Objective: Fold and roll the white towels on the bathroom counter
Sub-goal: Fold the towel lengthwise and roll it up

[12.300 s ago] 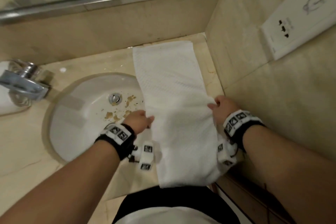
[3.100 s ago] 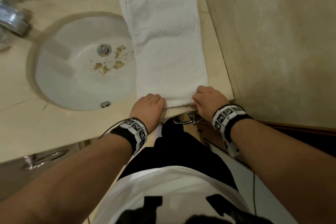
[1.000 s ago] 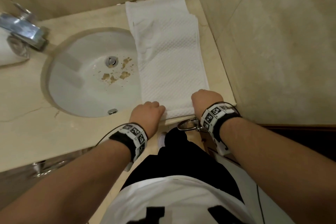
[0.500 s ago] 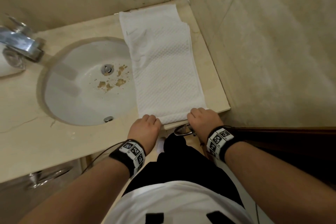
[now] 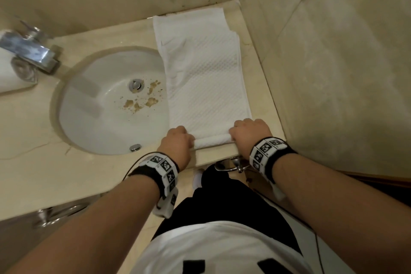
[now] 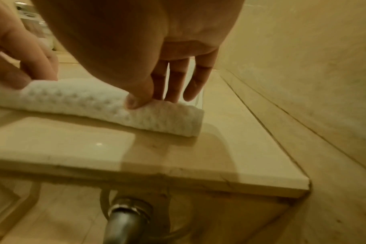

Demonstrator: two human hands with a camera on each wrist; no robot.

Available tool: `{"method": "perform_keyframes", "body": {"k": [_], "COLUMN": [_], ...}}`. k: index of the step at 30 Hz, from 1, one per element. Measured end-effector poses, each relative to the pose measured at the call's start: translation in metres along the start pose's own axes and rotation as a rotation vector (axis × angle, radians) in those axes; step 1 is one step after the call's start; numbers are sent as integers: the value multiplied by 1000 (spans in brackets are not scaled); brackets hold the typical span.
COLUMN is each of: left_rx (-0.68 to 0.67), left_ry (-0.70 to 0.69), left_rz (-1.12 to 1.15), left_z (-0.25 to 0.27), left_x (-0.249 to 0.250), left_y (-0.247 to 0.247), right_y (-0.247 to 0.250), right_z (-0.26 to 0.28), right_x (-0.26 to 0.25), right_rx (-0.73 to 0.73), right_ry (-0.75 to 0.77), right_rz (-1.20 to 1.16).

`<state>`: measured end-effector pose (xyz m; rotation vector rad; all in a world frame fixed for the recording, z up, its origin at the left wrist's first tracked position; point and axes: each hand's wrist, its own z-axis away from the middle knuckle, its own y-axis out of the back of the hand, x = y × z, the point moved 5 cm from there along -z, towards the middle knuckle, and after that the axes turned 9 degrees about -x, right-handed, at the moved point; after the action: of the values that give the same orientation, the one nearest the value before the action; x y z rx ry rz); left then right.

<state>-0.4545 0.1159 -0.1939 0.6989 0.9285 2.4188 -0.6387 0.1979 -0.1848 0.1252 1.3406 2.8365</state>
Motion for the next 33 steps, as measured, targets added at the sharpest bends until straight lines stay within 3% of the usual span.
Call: {"method": "perform_keyframes", "body": {"k": [6,12,18,23,29,33], "left_rx": [145,37,88,135,27,-68], "left_ry": [99,-94,-141,-189,-194,-90], "left_rz": [-62,-241,-384,-475,-512,-370], "left_z": [-8,9,14,8,2,-5], "left_x": [2,35,36,34,32,23], "left_y": [33,18,-4,4,7,26], "right_y": [14,11,-8,3,15,15], "right_z": [-10,7,9,8,-3,-10], "right_x": [7,-14,-21,-19,-17,-12], "right_rx": [-5,28,-4,-74,-113,-109], "right_ry": [-72,14,49,70,64,70], "right_rz": [-164,-91,85,56,41,13]}}
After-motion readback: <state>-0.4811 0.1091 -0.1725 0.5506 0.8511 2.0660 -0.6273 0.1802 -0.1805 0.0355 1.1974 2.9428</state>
